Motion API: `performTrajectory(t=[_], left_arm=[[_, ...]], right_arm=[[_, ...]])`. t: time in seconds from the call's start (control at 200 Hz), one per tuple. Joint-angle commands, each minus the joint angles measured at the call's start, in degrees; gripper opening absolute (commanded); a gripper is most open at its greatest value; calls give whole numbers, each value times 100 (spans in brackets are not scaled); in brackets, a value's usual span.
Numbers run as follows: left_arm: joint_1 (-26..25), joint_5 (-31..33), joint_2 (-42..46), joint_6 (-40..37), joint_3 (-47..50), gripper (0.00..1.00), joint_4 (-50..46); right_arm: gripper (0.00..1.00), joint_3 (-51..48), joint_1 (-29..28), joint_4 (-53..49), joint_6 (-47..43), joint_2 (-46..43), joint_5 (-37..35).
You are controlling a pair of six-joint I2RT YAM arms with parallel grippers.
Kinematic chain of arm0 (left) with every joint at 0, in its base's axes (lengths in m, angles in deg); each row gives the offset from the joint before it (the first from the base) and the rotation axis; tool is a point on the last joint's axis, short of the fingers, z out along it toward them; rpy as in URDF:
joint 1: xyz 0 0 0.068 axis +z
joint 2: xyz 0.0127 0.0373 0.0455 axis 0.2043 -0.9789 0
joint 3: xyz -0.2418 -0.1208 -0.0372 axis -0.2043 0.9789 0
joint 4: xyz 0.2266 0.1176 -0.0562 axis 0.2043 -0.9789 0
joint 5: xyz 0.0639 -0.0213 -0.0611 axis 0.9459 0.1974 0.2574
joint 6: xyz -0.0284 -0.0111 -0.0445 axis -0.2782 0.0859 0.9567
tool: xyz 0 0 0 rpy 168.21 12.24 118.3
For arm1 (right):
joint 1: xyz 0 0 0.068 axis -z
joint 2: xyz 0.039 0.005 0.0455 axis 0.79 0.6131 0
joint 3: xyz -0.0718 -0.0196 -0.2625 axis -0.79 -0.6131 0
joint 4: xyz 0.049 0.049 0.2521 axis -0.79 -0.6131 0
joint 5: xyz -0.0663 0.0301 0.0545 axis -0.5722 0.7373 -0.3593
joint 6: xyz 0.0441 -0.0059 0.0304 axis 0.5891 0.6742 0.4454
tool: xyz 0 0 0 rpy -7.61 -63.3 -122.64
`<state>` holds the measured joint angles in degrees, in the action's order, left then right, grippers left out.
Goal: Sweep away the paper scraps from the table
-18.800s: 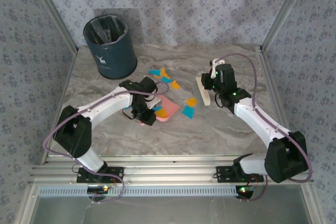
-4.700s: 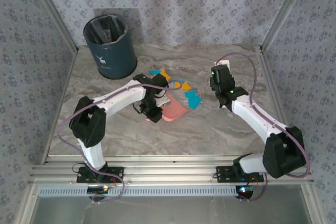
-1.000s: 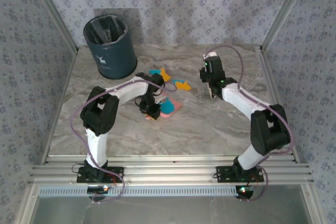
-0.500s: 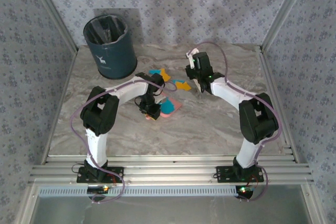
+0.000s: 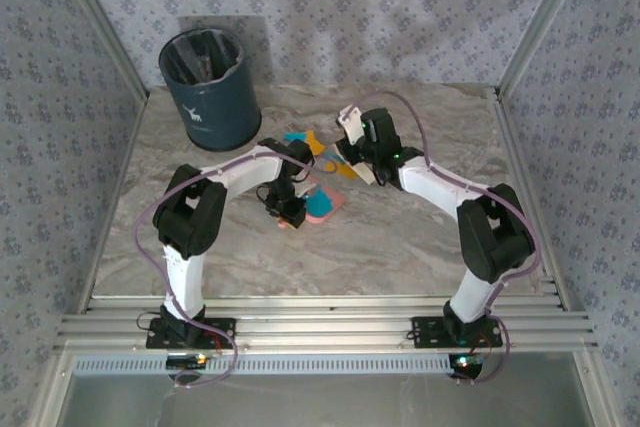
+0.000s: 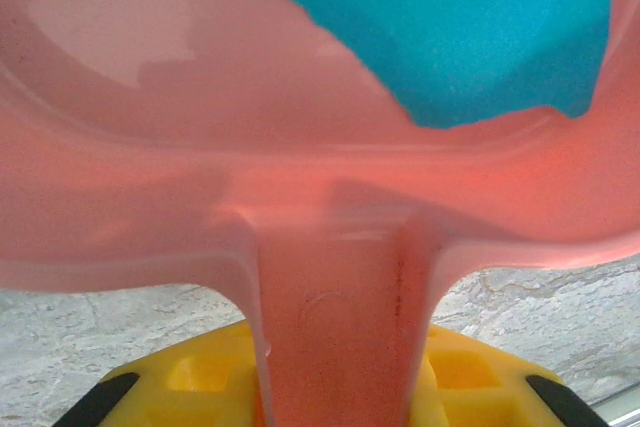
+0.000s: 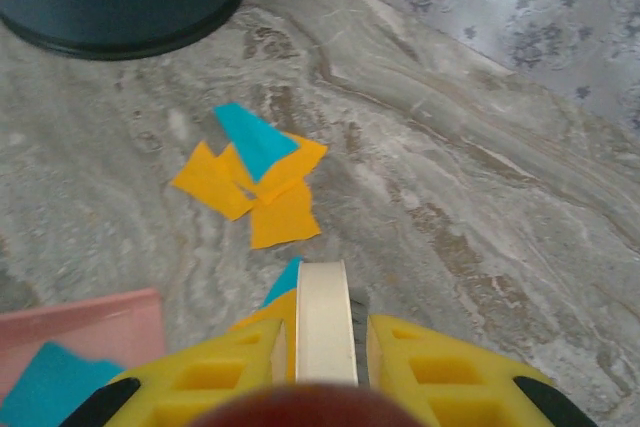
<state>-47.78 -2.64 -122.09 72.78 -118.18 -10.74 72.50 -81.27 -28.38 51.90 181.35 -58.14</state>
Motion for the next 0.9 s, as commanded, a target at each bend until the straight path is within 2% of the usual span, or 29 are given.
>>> performTrajectory(t=[0.0, 0.435, 0.894], left_arm=[[39, -69, -57, 66, -40, 0, -61], [17, -97, -78, 56, -49, 0, -36], [-38, -109, -80, 30, -32, 0, -32]], right_arm=[[0, -195, -162, -372, -44, -232, 478], [0, -295, -662, -855, 136, -730, 571], [0, -302, -831, -1076, 284, -1069, 709]])
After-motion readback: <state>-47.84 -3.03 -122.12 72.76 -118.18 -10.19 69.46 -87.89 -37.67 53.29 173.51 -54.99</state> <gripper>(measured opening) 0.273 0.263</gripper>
